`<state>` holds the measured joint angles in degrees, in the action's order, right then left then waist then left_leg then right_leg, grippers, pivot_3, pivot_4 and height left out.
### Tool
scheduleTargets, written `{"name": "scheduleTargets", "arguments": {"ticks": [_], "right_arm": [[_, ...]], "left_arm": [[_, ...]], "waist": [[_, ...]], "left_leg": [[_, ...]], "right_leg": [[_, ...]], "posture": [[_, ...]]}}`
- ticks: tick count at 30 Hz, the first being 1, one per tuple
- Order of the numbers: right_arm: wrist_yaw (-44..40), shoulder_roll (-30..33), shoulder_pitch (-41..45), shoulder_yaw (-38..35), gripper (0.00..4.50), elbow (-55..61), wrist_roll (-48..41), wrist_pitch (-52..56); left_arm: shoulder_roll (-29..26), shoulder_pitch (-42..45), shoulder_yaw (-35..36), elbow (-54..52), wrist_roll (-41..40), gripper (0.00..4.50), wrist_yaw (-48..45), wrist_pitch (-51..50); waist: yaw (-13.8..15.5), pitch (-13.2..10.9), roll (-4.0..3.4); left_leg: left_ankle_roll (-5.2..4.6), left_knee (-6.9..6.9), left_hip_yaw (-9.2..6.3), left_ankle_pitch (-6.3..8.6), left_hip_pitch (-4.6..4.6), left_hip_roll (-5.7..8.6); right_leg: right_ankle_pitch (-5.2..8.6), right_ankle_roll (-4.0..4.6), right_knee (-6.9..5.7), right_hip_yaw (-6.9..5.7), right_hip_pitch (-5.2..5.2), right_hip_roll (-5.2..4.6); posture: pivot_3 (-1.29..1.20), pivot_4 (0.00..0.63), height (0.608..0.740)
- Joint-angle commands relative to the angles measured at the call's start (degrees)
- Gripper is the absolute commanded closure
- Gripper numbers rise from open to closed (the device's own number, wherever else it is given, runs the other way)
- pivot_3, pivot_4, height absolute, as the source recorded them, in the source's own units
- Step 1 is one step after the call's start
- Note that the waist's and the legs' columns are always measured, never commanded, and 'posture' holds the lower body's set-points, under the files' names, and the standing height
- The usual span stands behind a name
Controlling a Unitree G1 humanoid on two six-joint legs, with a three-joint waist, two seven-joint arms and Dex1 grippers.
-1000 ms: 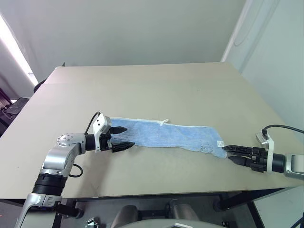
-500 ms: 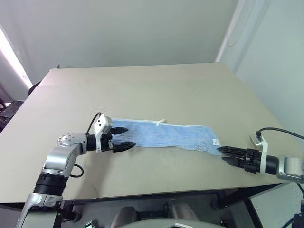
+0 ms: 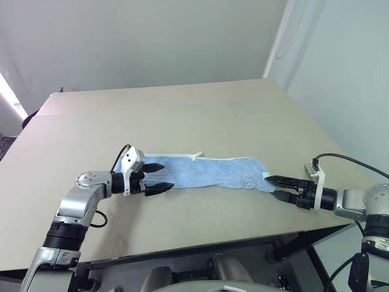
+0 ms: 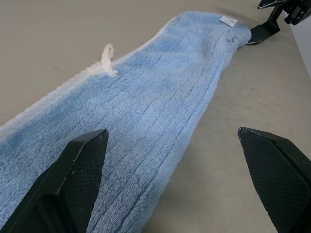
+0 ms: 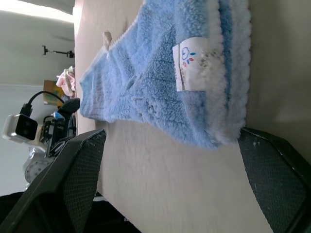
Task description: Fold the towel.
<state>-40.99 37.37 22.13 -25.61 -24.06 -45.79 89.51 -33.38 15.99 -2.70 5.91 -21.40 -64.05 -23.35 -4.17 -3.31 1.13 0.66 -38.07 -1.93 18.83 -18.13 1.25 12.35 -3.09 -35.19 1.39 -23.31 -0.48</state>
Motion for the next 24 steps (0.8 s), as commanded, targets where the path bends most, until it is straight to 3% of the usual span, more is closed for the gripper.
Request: {"name": "scheduleTargets", "arguments": {"ticks": [1, 4, 13, 17, 24], "right_arm": [[1.4, -2.0, 3.1, 0.9, 0.2, -1.8, 1.7, -3.6], [2.9, -2.9, 4.9, 0.3, 0.96, -4.4, 3.2, -5.6], [1.6, -0.7, 5.5, -1.1, 4.34, -5.2, 2.8, -7.2], [-4.0, 3.1, 2.1, 1.6, 4.43, 0.6, 1.0, -6.1], [-12.9, 15.1, -6.8, 5.3, 4.43, 8.7, 4.4, -16.4]], "left_arm": [[-0.5, 0.4, 0.9, -1.8, -0.6, 0.0, 0.3, 0.2], [-0.5, 0.4, 0.9, -1.7, -0.5, 0.0, 0.6, 0.3], [-1.0, -0.1, 1.2, -1.5, 0.0, 0.0, 1.3, 1.1], [-1.6, 0.4, 2.3, -1.0, -0.4, 0.0, 1.4, 0.9], [-2.6, -0.7, 3.0, -1.6, -0.3, 0.0, 1.6, 1.0]], "waist": [[0.0, 0.0, 0.0], [0.0, 0.0, -0.02], [0.3, 0.0, -0.08], [1.2, -0.1, -0.14], [2.4, -0.1, -0.27]], "left_leg": [[0.0, 0.0, 0.1, 0.0, 0.01, -0.05], [0.0, 0.0, 0.2, 0.0, 0.01, -0.07], [-0.35, 0.06, 0.21, 0.2, -0.3, 0.22], [-0.42, 0.05, 0.23, 0.25, -0.32, 0.33], [-0.51, 0.04, 0.26, 0.3, -0.5, 0.34]], "right_leg": [[0.0, 0.0, 0.0, 0.0, -0.04, 0.0], [-0.02, -0.02, 0.0, 0.02, -0.08, 0.0], [-0.37, -0.27, 0.06, 0.22, -0.28, -0.08], [-0.39, -0.3, 0.12, 0.26, -0.48, -0.19], [-0.39, -0.33, 0.11, 0.25, -0.79, -0.18]], "posture": [[0.0, 0.0, 0.74], [0.0, 0.0, 0.74], [0.0, 0.0, 0.74], [0.0, 0.0, 0.74], [0.0, 0.0, 0.74]]}}
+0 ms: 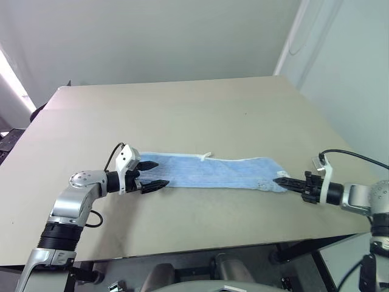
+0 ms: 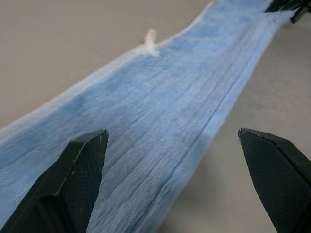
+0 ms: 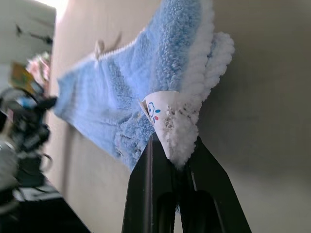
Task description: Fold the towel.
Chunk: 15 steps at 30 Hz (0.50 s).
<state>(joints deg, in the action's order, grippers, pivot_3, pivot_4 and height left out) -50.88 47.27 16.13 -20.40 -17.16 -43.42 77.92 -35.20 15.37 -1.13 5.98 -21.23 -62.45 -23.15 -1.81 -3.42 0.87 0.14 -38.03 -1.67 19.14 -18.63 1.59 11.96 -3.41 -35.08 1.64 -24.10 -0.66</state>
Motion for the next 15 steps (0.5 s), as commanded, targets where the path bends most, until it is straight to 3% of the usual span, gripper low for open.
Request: {"name": "scheduleTargets", "arguments": {"ticks": [1, 8, 15], "right_arm": [[-4.7, 7.9, -1.5, 1.0, 4.43, 1.1, 3.6, -7.3], [-14.5, 18.0, 0.7, 6.9, 4.43, -4.1, 10.8, -21.4], [-11.0, 11.5, 3.1, 7.5, 4.43, 9.1, 11.8, -30.7]], "left_arm": [[-0.9, -0.3, 1.4, -1.8, -0.5, 0.0, 0.0, 0.8], [-1.1, -0.3, 1.4, -2.0, -0.6, 0.0, 0.3, 0.4], [-1.0, -0.9, 1.2, -2.8, -0.6, 0.0, 0.9, 0.1]], "waist": [[0.1, 0.0, -0.03], [0.6, -0.1, -0.08], [0.6, -0.1, -0.13]], "left_leg": [[0.0, -0.01, 0.03, 0.0, 0.0, 0.01], [0.0, -0.02, 0.13, 0.0, 0.13, -0.04], [0.0, -0.01, 0.12, 0.0, 0.13, -0.1]], "right_leg": [[0.01, 0.01, 0.0, 0.01, 0.0, -0.01], [0.12, 0.2, -0.02, 0.05, 0.01, 0.08], [0.1, 0.16, -0.06, 0.04, 0.0, 0.12]], "posture": [[0.0, 0.0, 0.74], [0.0, 0.0, 0.74], [0.0, 0.0, 0.74]]}}
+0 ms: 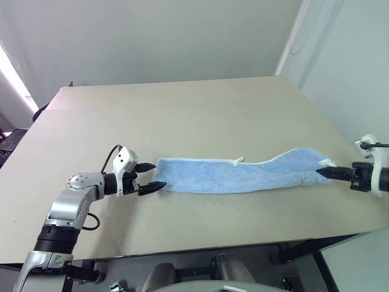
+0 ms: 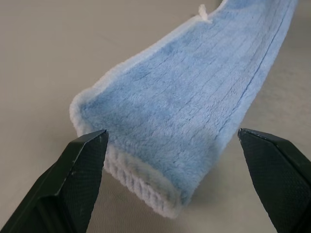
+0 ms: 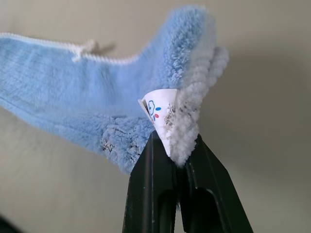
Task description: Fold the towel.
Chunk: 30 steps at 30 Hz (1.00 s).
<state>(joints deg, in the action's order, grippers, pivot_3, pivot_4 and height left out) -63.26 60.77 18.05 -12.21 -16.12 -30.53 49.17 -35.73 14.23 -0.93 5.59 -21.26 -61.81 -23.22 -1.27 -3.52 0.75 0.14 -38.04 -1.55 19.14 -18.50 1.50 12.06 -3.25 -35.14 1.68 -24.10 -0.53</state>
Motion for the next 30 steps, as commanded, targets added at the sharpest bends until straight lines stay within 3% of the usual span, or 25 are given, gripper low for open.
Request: {"name": "scheduleTargets", "arguments": {"ticks": [1, 6, 11, 25, 30], "right_arm": [[1.5, -2.9, 1.1, -0.4, 4.43, 10.7, -1.8, -1.3], [2.8, -8.4, 2.1, 4.7, 4.43, 22.9, -4.4, 1.6], [3.2, -12.6, 4.6, 10.7, 4.43, 26.4, -4.1, 2.3], [4.9, -23.5, 11.8, 27.2, 4.43, 20.8, 3.3, 1.7], [5.7, -25.3, 12.8, 27.9, 3.07, 18.3, 5.2, 1.4]], "left_arm": [[-0.6, -0.1, 0.9, -2.7, -0.4, 0.0, 0.4, 0.0], [-1.5, -1.7, 1.0, -4.1, -0.6, 0.0, 0.6, -1.3], [-1.5, -2.1, 0.5, -4.8, -0.2, 0.0, 1.1, -1.6], [-1.6, -3.0, 0.1, -5.6, 0.2, 0.0, 2.3, -1.8], [-1.5, -3.1, 0.2, -5.8, 0.0, 0.0, 2.5, -1.9]], "waist": [[0.2, 0.0, -0.02], [0.5, 0.0, -0.02], [0.6, 0.0, -0.02], [0.5, 0.0, -0.01], [0.6, 0.0, -0.01]], "left_leg": [[0.0, 0.0, -0.01, 0.0, -0.01, 0.0], [0.0, 0.0, -0.05, 0.0, -0.12, 0.01], [0.0, -0.05, -0.04, 0.0, -0.16, 0.04], [0.0, -0.05, -0.08, 0.0, -0.17, 0.01], [0.0, -0.05, -0.08, 0.0, -0.21, 0.02]], "right_leg": [[-0.05, -0.08, -0.01, 0.0, -0.01, 0.0], [-0.1, -0.14, 0.01, -0.01, -0.09, -0.08], [-0.09, -0.12, 0.02, -0.01, -0.12, -0.15], [-0.18, 0.0, -0.02, -0.03, -0.18, -0.17], [-0.27, 0.13, -0.02, -0.04, -0.21, -0.19]], "posture": [[0.0, 0.0, 0.74], [0.0, 0.0, 0.74], [0.0, 0.0, 0.74], [0.0, 0.0, 0.74], [0.0, 0.0, 0.74]]}}
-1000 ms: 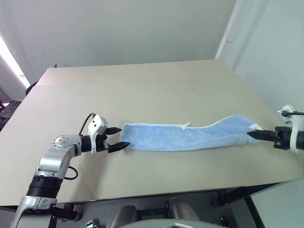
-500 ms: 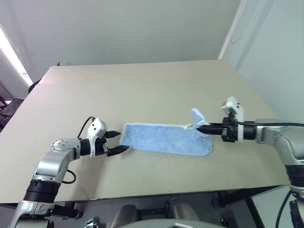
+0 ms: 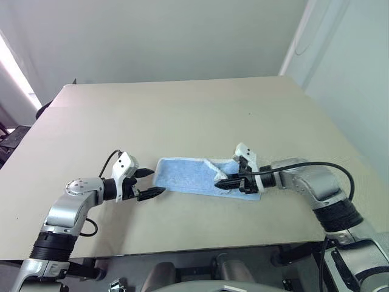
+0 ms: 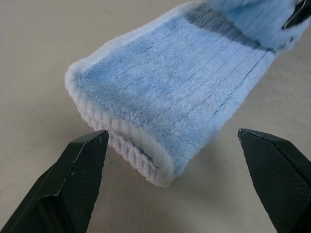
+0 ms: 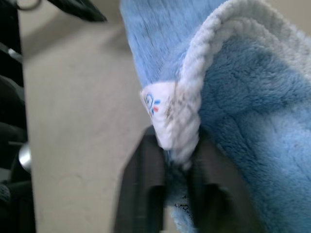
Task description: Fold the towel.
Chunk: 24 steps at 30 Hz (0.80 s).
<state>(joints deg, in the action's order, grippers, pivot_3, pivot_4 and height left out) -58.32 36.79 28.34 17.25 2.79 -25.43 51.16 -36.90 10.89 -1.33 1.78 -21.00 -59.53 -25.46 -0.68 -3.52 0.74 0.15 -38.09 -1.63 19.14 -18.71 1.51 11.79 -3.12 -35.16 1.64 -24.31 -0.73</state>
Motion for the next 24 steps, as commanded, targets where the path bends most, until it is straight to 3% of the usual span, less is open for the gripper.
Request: {"name": "scheduleTargets", "arguments": {"ticks": [1, 5, 8, 11, 18, 24], "right_arm": [[0.1, -1.5, 2.2, -3.6, 2.74, 0.3, -1.3, -1.4], [-2.3, -1.3, 1.0, -11.6, 1.29, 3.4, -7.9, -1.6], [-1.5, -1.5, 1.5, -17.5, 1.29, 1.5, -10.7, -2.2], [0.1, -2.2, 0.8, -17.7, 1.29, -1.1, -6.7, -8.4], [0.0, -7.6, -1.3, -10.8, 1.29, -11.3, 3.4, -24.6], [-0.1, -11.8, -2.2, -5.7, 1.29, -21.6, 9.8, -31.9]], "left_arm": [[-0.3, 0.3, 0.7, -1.9, -0.4, 0.0, 0.2, 0.4], [-0.3, 0.4, 1.7, -1.9, -1.1, 0.0, 0.4, -0.1], [-0.7, 0.5, 2.3, -1.4, -1.3, 0.0, 0.4, -0.1], [-1.0, 0.8, 2.6, -0.7, -1.2, 0.0, 0.4, 0.2], [-0.9, 1.5, 3.2, -0.4, -1.7, 0.0, 0.8, 0.1], [-1.4, 1.2, 4.6, -1.0, -2.4, 0.0, 1.0, -0.6]], "waist": [[0.0, 0.0, 0.0], [0.0, 0.0, 0.0], [0.0, 0.0, 0.0], [-0.1, 0.0, 0.01], [-0.3, 0.0, 0.01], [-0.2, 0.0, 0.0]], "left_leg": [[0.0, 0.0, 0.0, 0.0, 0.0, 0.0], [0.0, -0.01, -0.02, 0.0, -0.01, 0.0], [0.0, -0.01, -0.04, 0.0, 0.0, -0.01], [0.0, -0.02, -0.03, 0.0, 0.02, -0.01], [0.0, -0.02, 0.02, 0.0, 0.08, -0.07], [0.01, -0.03, 0.02, -0.01, 0.11, -0.06]], "right_leg": [[-0.01, 0.02, 0.0, 0.0, 0.0, 0.0], [-0.02, 0.0, -0.02, -0.02, -0.01, 0.02], [-0.02, -0.01, -0.03, -0.04, -0.01, 0.02], [-0.01, -0.02, -0.03, -0.03, 0.0, 0.04], [-0.01, -0.02, -0.13, 0.0, 0.0, 0.13], [-0.14, 0.2, -0.18, 0.01, 0.0, 0.11]], "posture": [[0.0, 0.0, 0.74], [0.0, 0.0, 0.74], [0.0, 0.0, 0.74], [0.0, 0.0, 0.74], [0.0, 0.0, 0.74], [0.0, 0.0, 0.74]]}}
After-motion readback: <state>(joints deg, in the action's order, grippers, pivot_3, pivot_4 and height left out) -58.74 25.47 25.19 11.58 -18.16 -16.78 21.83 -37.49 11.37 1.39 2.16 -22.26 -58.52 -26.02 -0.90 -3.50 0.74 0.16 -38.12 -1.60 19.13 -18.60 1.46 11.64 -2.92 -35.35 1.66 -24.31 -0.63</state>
